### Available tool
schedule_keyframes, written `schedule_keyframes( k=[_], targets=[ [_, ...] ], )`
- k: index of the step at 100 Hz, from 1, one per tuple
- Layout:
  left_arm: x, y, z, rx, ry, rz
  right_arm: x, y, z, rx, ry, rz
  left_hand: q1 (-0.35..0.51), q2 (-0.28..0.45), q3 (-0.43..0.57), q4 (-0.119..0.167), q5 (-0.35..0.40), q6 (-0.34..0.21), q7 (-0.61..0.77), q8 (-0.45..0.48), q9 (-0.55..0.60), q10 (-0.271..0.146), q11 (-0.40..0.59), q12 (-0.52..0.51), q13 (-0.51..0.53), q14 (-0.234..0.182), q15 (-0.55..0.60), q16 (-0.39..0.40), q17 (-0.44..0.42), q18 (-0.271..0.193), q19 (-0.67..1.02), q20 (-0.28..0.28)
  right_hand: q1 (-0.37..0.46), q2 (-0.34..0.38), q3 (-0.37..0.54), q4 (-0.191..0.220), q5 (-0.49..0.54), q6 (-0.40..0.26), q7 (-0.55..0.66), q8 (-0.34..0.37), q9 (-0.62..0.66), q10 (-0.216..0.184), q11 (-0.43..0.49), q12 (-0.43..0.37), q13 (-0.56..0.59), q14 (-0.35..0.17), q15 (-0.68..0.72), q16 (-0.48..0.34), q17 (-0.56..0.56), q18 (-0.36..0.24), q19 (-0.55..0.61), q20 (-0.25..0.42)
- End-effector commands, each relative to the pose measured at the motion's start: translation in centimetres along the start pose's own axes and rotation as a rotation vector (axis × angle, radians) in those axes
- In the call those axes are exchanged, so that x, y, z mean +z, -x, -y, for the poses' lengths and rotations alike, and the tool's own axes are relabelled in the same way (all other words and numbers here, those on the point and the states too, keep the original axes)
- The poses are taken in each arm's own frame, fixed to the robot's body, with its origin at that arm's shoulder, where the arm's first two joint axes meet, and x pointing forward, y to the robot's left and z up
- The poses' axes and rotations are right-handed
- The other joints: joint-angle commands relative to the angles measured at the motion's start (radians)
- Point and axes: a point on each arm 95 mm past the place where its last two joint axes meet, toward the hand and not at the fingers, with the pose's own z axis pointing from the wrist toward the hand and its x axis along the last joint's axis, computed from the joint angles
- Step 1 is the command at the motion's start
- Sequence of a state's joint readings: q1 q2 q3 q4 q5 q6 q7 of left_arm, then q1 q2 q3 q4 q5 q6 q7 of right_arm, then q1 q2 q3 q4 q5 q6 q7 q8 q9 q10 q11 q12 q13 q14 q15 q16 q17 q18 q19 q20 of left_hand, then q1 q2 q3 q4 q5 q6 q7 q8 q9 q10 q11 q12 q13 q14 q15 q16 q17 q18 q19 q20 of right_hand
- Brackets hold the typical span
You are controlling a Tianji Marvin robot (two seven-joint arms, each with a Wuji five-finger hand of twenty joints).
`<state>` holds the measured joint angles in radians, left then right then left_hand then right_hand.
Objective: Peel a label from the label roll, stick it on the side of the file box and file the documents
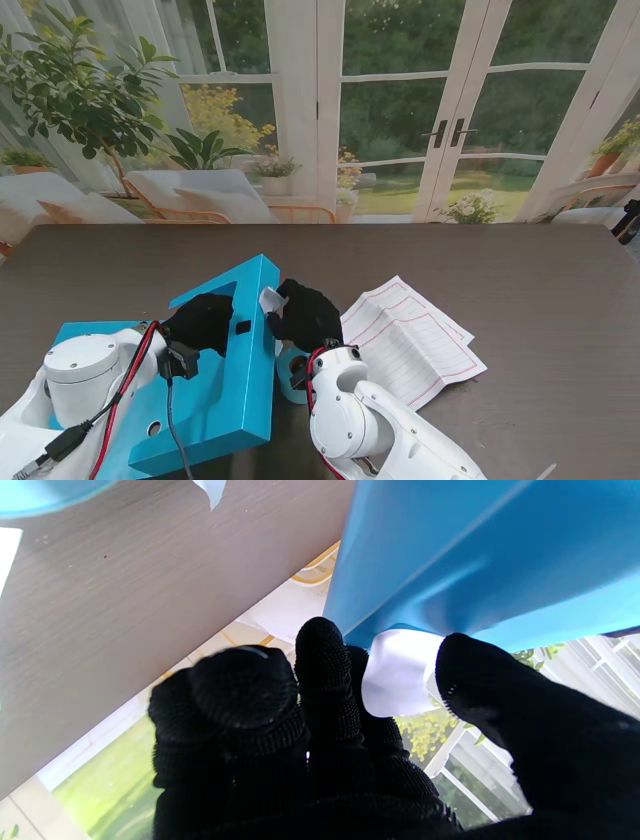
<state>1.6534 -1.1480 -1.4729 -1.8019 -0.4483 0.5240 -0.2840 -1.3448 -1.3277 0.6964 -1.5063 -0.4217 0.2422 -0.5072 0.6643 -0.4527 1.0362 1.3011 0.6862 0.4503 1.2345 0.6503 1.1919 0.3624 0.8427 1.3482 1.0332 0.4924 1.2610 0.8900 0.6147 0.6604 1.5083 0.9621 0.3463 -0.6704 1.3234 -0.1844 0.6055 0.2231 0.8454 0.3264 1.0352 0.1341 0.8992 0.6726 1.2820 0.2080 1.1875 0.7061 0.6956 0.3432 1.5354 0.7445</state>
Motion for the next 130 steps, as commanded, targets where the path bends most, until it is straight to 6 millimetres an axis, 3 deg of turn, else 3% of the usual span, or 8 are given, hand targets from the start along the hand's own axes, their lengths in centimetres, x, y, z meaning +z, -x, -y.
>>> schedule_keyframes(
  k=[1,20,29,37,43,97,112,130],
  targets=[
    [-0.06,-0.63,-0.33,0.016,0.029,-0.021,-0.75,-0.8,0.95,0.012,-0.038,-0.021,-0.008,-0.012,0.008,0.02,0.032,-0.002,0.034,0.003,0.011,-0.057,-0.002,0.003,0.01,0.024,0.056,0.009,-0.019,-0.021,-0.008,-0.03,-0.034,-0.024,0.001,0.023,0.001,-0.068,0.008,-0.005,-0.021,-0.002,0.009,-0.016,0.017,0.04,-0.013,-0.004,0.026,-0.027,0.058,0.008],
    [-0.25,-0.64,-0.12,0.043,0.044,-0.026,-1.02,-1.15,1.25,0.009,-0.042,-0.032,0.004,-0.023,0.025,0.037,0.037,-0.025,0.005,-0.023,-0.03,-0.033,-0.137,-0.015,-0.087,0.081,-0.088,0.004,-0.103,-0.047,-0.06,-0.016,-0.035,-0.035,0.001,0.021,-0.006,-0.067,0.006,-0.006,-0.024,-0.003,0.011,-0.015,0.017,0.04,-0.015,-0.004,0.026,-0.028,0.058,0.007],
    [-0.37,-0.74,0.0,0.068,0.042,-0.027,-1.07,-1.2,1.29,0.004,-0.044,-0.036,0.042,-0.051,-0.006,0.077,0.059,-0.052,-0.024,-0.039,-0.139,0.007,-0.262,-0.054,-0.214,0.103,-0.214,-0.002,-0.151,-0.098,-0.074,0.006,-0.037,-0.036,0.0,0.021,-0.015,-0.069,0.006,-0.005,-0.03,-0.005,0.011,-0.014,0.017,0.032,-0.016,-0.005,0.026,-0.029,0.057,0.007],
    [-0.44,-0.74,0.08,0.099,0.039,-0.033,-1.02,-1.17,1.28,-0.003,-0.041,-0.037,0.063,-0.081,-0.005,0.097,0.098,-0.038,-0.038,-0.041,-0.314,0.037,-0.291,-0.345,-0.326,0.072,-0.267,0.008,-0.171,-0.162,-0.062,0.028,-0.036,-0.037,0.001,0.021,-0.021,-0.068,0.006,-0.005,-0.034,-0.005,0.013,-0.013,0.016,0.032,-0.016,-0.005,0.025,-0.031,0.057,0.007],
    [-0.46,-0.7,0.12,0.113,0.04,-0.037,-0.98,-1.13,1.25,-0.005,-0.039,-0.036,0.072,-0.098,0.001,0.103,0.116,-0.025,-0.046,-0.041,-0.355,0.048,-0.329,-0.433,-0.353,0.056,-0.285,0.002,-0.169,-0.185,-0.055,0.033,-0.035,-0.038,0.0,0.021,-0.031,-0.068,0.005,-0.005,-0.042,-0.007,0.013,-0.013,0.012,0.034,-0.017,-0.005,0.022,-0.033,0.056,0.006],
    [0.38,-0.31,-0.09,0.099,0.005,-0.088,-1.22,-1.05,1.5,-0.02,-0.041,-0.031,0.107,-0.18,-0.019,0.12,0.182,-0.048,-0.083,-0.123,-0.179,0.035,-0.417,-0.59,-0.175,0.024,-0.339,-0.082,-0.038,-0.122,-0.003,-0.073,-0.069,-0.088,-0.041,0.011,-0.494,-0.027,-0.063,-0.063,-0.222,-0.031,0.022,-0.049,-0.074,0.023,0.013,0.001,-0.048,-0.068,0.061,0.022],
    [0.44,-0.23,-0.22,0.085,0.001,-0.101,-1.26,-1.18,1.62,-0.04,-0.02,-0.032,0.108,-0.18,-0.022,0.121,0.177,-0.046,-0.068,-0.131,-0.166,0.034,-0.412,-0.588,-0.158,0.019,-0.327,-0.08,-0.028,-0.118,0.004,-0.085,-0.078,-0.111,-0.04,0.006,-0.456,-0.007,0.011,-0.06,-0.312,-0.041,0.052,-0.057,-0.104,0.004,0.028,-0.003,-0.06,-0.087,0.068,0.026],
    [0.36,-0.2,-0.45,0.057,0.011,-0.098,-1.07,-1.29,1.7,-0.055,0.007,-0.021,0.099,-0.158,-0.017,0.119,0.152,-0.028,-0.05,-0.117,-0.168,0.044,-0.396,-0.57,-0.168,0.036,-0.311,-0.071,-0.044,-0.106,0.0,-0.095,-0.091,-0.103,-0.05,0.006,-0.483,-0.023,0.258,0.05,-0.459,-0.05,0.106,-0.082,-0.175,-0.013,0.053,-0.011,-0.095,-0.109,0.079,0.03]
  ],
)
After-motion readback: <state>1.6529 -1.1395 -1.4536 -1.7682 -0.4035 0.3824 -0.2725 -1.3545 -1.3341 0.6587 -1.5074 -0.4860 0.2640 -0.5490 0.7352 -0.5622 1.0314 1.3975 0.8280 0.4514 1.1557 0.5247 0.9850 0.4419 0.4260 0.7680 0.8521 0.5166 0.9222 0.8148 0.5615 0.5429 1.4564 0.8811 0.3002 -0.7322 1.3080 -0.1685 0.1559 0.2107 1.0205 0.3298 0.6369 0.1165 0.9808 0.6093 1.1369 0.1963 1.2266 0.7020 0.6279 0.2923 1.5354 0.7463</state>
